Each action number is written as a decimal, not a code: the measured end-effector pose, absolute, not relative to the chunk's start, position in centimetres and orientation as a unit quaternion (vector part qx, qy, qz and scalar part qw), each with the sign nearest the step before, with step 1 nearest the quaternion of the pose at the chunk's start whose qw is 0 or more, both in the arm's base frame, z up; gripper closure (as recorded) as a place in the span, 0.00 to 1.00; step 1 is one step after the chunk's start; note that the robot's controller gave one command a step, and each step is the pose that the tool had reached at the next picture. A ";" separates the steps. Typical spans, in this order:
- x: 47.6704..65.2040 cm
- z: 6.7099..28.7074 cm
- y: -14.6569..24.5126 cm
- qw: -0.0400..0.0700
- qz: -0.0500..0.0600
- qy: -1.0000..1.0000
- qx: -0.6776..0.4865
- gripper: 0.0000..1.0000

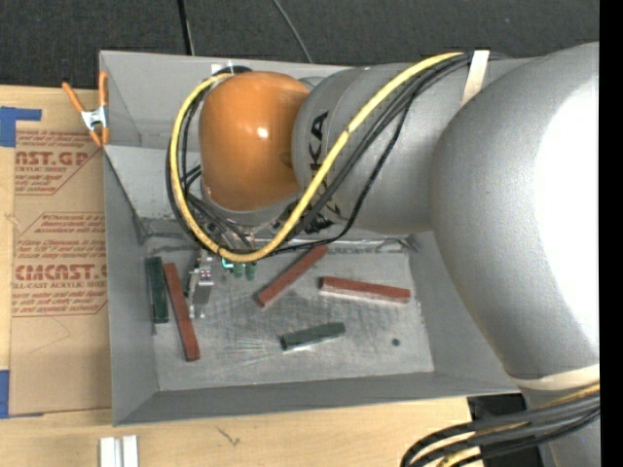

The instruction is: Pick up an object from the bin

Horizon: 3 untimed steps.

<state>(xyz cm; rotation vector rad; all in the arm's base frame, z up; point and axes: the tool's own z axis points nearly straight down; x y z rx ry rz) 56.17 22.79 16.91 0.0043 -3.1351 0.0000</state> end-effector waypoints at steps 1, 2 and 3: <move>56.4 17.4 22.7 0.000 -0.001 -1.000 0.000 0.00; 58.1 10.1 21.6 -0.003 -0.002 -1.000 -0.011 0.00; 58.0 8.3 22.6 -0.007 -0.002 -0.993 0.116 0.00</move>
Offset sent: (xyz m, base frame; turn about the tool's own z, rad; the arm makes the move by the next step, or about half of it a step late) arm 0.0246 -0.0179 -0.0991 0.0368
